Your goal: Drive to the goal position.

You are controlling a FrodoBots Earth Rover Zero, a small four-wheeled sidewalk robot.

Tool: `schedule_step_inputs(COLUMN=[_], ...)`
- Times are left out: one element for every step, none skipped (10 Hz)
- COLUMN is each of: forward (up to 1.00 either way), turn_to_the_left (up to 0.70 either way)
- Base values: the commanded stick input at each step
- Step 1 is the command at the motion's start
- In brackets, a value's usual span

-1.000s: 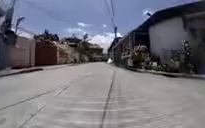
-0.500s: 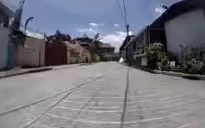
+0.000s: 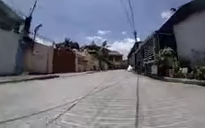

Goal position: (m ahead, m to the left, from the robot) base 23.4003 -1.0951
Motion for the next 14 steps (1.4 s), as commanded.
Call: schedule_step_inputs(forward=[1.0, 1.0, 1.0, 1.0, 1.0, 1.0, 1.0, 1.0, 1.0, 1.0, 1.0, 1.0, 1.0, 1.0], turn_to_the_left=[-0.28, -0.28, -0.28, -0.28, -0.28, -0.28, -0.28, -0.28, -0.28, -0.21, -0.12, -0.03, 0.07, 0.12])
